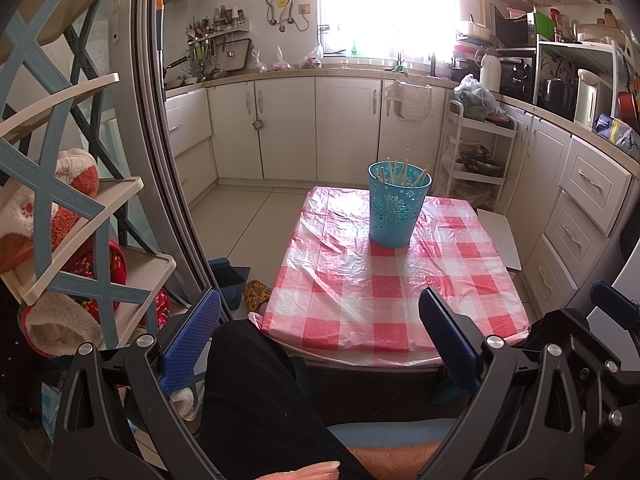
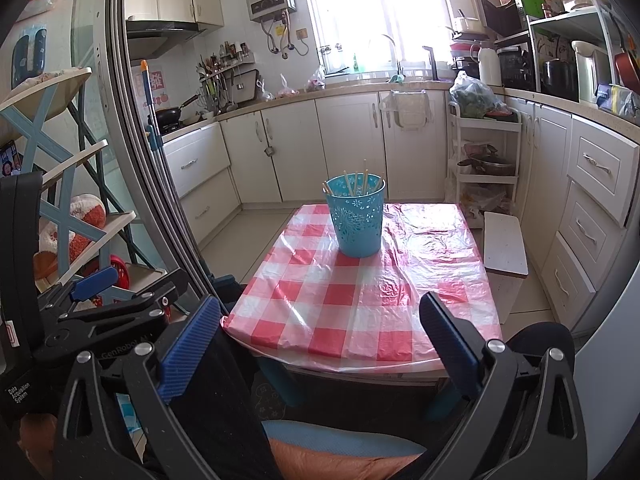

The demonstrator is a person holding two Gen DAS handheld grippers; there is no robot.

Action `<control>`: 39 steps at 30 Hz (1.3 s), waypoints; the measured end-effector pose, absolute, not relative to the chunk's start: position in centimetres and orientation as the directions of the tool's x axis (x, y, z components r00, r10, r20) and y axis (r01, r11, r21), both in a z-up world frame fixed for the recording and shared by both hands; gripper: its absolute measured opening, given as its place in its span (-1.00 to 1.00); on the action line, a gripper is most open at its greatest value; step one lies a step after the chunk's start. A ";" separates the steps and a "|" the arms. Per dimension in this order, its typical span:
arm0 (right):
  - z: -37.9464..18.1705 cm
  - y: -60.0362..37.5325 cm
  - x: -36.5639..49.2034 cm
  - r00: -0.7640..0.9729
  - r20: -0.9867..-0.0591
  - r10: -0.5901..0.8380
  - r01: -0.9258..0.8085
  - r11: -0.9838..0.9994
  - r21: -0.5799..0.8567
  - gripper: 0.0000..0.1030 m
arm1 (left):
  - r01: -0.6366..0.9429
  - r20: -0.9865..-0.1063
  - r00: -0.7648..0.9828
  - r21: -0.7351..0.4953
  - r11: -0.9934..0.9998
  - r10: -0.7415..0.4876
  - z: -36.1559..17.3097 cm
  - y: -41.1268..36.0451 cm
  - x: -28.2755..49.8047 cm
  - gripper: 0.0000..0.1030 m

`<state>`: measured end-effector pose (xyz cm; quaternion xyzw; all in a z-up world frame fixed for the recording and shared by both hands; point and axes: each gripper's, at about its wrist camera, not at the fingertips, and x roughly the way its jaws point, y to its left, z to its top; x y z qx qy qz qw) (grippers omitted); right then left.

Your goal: Organize utensils

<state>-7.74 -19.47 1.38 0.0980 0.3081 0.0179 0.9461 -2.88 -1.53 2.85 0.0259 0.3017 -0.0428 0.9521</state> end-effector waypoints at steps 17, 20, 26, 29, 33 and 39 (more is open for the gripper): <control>0.7 -19.3 -7.9 0.805 -0.585 0.096 0.026 0.980 0.196 0.86 | 0.101 -0.587 0.807 0.021 0.995 -0.070 2.3 -0.9 -3.1 0.85; 0.8 -19.3 -7.9 0.805 -0.586 0.095 0.026 0.980 0.196 0.86 | 0.117 -0.602 0.793 0.006 0.993 -0.090 2.0 -0.9 -2.8 0.85; 0.4 -19.5 -8.1 0.804 -0.588 0.093 0.030 0.980 0.197 0.86 | 0.166 -0.656 0.729 -0.110 0.980 -0.197 0.3 0.0 -1.1 0.85; 0.2 -19.5 -7.6 0.798 -0.595 0.095 0.032 0.979 0.200 0.86 | 0.148 -0.612 0.778 -0.043 0.988 -0.143 0.7 -0.5 -1.7 0.85; 0.2 -19.6 -7.3 0.793 -0.601 0.097 0.030 0.980 0.198 0.86 | 0.150 -0.607 0.786 0.003 0.989 -0.118 0.9 -1.2 -1.3 0.85; -1.0 -20.8 -5.5 0.770 -0.632 0.089 0.056 0.977 0.205 0.86 | 0.128 -0.658 0.747 0.007 0.992 -0.092 -0.1 -1.0 1.3 0.85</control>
